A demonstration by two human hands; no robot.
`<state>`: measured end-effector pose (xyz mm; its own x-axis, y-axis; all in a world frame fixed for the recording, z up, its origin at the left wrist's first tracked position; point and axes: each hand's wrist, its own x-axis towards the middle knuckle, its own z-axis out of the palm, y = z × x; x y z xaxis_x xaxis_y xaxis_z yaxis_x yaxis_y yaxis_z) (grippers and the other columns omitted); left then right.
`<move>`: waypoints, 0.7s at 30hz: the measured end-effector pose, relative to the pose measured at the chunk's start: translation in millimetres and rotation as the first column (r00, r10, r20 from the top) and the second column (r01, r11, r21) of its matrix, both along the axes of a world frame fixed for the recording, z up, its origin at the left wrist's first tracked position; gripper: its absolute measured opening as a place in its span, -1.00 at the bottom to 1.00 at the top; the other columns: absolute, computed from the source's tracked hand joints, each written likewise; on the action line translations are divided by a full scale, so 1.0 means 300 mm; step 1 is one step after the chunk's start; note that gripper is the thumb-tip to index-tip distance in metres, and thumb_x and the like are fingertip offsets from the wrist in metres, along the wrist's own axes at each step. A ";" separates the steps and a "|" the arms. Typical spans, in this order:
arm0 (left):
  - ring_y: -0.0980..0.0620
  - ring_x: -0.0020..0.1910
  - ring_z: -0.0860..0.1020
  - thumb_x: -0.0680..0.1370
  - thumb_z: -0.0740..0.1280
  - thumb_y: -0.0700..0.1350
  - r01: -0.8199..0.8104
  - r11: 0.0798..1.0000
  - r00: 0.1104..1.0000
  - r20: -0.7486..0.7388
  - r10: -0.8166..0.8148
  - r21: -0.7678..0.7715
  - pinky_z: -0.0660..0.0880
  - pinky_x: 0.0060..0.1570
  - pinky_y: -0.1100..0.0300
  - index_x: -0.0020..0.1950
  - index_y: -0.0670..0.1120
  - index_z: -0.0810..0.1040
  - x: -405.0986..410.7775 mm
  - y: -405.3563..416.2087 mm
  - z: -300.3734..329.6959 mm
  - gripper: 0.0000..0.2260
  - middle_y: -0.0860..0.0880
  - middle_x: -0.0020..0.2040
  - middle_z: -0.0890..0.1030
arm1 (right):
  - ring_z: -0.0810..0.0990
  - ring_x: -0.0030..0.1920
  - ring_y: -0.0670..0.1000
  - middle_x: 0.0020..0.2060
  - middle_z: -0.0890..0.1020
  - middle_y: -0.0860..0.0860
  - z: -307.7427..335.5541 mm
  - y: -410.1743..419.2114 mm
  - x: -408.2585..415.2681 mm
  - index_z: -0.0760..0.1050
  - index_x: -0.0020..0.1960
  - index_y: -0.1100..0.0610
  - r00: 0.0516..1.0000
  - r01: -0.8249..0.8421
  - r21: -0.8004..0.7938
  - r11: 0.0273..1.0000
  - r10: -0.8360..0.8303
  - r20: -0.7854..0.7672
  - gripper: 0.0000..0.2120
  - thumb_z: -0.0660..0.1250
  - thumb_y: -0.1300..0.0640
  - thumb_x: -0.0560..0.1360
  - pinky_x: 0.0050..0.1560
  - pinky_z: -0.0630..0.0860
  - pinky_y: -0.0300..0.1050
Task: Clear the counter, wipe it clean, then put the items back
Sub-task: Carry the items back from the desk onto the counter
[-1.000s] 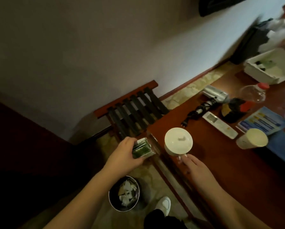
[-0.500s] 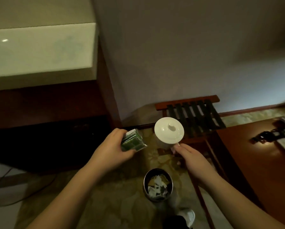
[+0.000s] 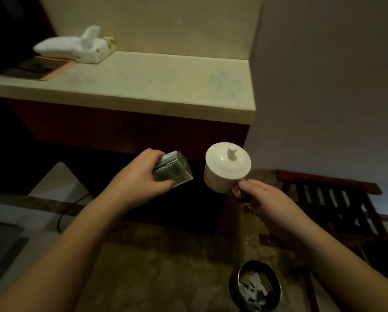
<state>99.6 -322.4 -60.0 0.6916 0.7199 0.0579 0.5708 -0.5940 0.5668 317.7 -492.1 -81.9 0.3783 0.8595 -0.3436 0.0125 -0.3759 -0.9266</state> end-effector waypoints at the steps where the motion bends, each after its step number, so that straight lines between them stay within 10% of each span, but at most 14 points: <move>1: 0.22 -0.04 0.48 0.45 0.46 0.02 -0.018 1.000 1.000 0.009 0.018 0.012 0.45 -0.17 0.34 0.31 0.00 0.40 -0.027 0.023 0.022 -0.52 0.13 0.08 0.41 | 0.62 -0.02 0.02 -0.09 0.66 0.05 0.018 0.033 -0.011 0.62 -0.11 0.08 1.000 -0.026 0.016 1.000 0.026 -0.006 -0.73 0.22 -0.03 0.57 0.01 0.47 -0.07; 21: 0.12 0.03 0.41 0.40 0.47 -0.06 -0.248 0.918 0.957 -0.071 0.283 0.310 0.28 -0.08 0.22 0.24 -0.04 0.47 -0.151 0.723 0.373 -0.56 0.07 0.07 0.40 | 0.58 -0.25 -0.02 -0.19 0.61 0.12 0.362 0.936 -0.024 0.50 -0.08 0.20 0.959 -0.269 0.192 0.944 0.281 -0.035 -0.79 0.19 0.09 0.60 -0.29 0.34 -0.19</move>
<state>54.4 -105.6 51.9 0.4919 0.8401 0.2285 0.7801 -0.5419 0.3127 310.6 -211.4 26.7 0.1016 0.9774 -0.1853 0.0325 -0.1895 -0.9814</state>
